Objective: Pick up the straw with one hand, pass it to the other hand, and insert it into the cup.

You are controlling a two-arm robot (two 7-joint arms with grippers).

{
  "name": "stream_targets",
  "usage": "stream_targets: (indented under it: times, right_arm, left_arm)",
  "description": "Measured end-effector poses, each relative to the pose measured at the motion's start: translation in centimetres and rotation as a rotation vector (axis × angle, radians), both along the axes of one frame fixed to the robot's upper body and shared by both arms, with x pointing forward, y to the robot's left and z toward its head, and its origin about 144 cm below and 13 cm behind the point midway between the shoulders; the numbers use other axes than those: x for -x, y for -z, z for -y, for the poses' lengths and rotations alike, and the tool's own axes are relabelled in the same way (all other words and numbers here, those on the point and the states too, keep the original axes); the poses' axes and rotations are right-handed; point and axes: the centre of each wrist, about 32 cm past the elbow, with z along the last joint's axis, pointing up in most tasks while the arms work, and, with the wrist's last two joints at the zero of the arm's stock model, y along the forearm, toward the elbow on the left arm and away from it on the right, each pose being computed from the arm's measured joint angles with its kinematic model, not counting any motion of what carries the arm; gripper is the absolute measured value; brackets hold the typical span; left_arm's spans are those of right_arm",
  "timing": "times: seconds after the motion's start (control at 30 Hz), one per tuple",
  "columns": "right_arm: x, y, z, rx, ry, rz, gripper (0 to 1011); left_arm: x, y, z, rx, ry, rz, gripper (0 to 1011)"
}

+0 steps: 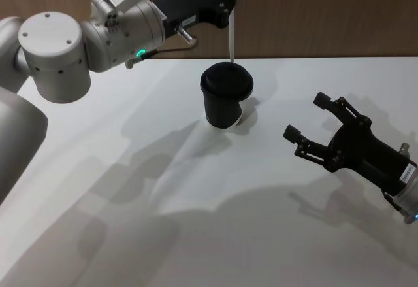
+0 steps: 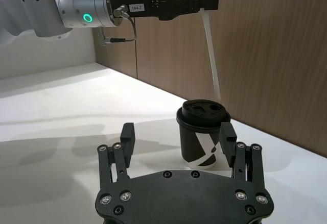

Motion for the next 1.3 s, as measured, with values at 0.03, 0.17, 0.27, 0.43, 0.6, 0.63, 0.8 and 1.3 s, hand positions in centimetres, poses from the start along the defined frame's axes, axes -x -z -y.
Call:
stream_targets:
  times: [0.03, 0.17, 0.27, 0.43, 0.6, 0.63, 0.8, 1.3]
  right_arm:
    - [0.00, 0.00, 0.00, 0.000, 0.000, 0.000, 1001]
    - [0.00, 0.00, 0.00, 0.000, 0.000, 0.000, 1001]
    - [0.00, 0.00, 0.00, 0.000, 0.000, 0.000, 1001]
    - [0.00, 0.00, 0.00, 0.000, 0.000, 0.000, 1001]
    - [0.00, 0.00, 0.00, 0.000, 0.000, 0.000, 1001]
    - [0.00, 0.00, 0.00, 0.000, 0.000, 0.000, 1001]
    - [0.00, 0.00, 0.00, 0.000, 0.000, 0.000, 1001]
    - [0.00, 0.00, 0.00, 0.000, 0.000, 0.000, 1001]
  left_arm:
    - [0.00, 0.00, 0.02, 0.000, 0.000, -0.001, 15]
    - [-0.02, -0.03, 0.08, 0.001, -0.002, -0.006, 16]
    - [-0.07, -0.02, 0.12, 0.001, -0.004, -0.010, 15]
    - [-0.17, 0.01, 0.18, 0.000, -0.005, -0.018, 15]
    - [-0.23, 0.01, 0.23, 0.001, -0.003, -0.026, 15]
    - [-0.24, 0.01, 0.26, 0.000, -0.002, -0.029, 15]
    - [-0.25, 0.01, 0.33, -0.001, 0.002, -0.035, 15]
    - [-0.23, 0.07, 0.49, -0.012, 0.005, -0.050, 15]
